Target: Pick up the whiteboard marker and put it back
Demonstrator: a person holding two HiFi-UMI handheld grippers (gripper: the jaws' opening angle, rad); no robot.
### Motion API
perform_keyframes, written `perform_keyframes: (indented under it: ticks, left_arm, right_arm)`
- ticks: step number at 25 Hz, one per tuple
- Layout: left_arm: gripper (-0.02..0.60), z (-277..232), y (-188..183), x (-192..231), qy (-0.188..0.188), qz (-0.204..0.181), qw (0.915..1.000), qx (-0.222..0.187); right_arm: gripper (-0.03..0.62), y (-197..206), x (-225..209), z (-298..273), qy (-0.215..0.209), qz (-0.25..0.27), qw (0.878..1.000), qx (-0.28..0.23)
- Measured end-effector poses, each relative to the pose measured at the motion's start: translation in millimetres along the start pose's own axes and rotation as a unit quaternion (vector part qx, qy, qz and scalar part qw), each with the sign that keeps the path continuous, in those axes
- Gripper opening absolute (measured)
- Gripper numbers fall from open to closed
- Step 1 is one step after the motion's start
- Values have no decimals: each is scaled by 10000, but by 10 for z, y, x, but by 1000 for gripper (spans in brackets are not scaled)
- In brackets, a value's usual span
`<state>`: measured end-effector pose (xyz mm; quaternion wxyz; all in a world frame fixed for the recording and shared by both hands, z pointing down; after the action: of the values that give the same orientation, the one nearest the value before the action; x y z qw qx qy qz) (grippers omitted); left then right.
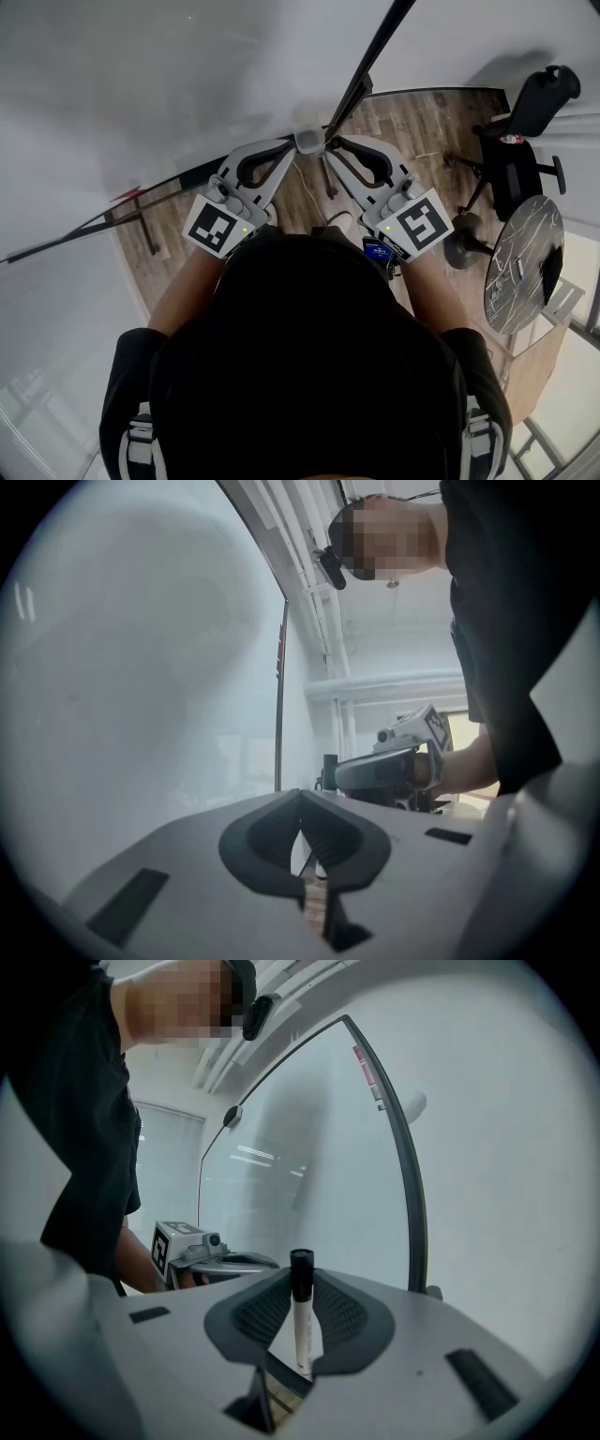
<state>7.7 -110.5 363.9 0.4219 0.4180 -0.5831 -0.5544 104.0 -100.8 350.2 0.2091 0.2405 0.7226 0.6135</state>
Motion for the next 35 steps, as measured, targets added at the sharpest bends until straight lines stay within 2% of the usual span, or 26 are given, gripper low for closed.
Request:
perform_keyframes:
  ticks: [12, 24, 35]
  left_arm:
    - [3, -63, -69, 17, 64, -42, 10000, -28]
    - [3, -98, -19, 118, -47, -138, 9999, 59]
    - [3, -99, 161, 243, -171, -157, 9997, 76]
  right_arm:
    - [69, -3, -51, -2, 60, -18, 10000, -9]
    - [69, 7, -167, -150, 214, 39, 9998, -25]
    - [69, 362, -287, -519, 246, 94, 9991, 318]
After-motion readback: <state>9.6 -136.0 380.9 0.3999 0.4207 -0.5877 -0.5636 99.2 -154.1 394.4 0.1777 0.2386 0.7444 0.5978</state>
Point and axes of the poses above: the fingertips, and each gripper's own axes: z backward along the fingers, x to its left, y out of its underside, the point moved 3 cm from there along z, backward along the fingers, and after that the axes turned 12 degrees about y, right-handed, at the moved point
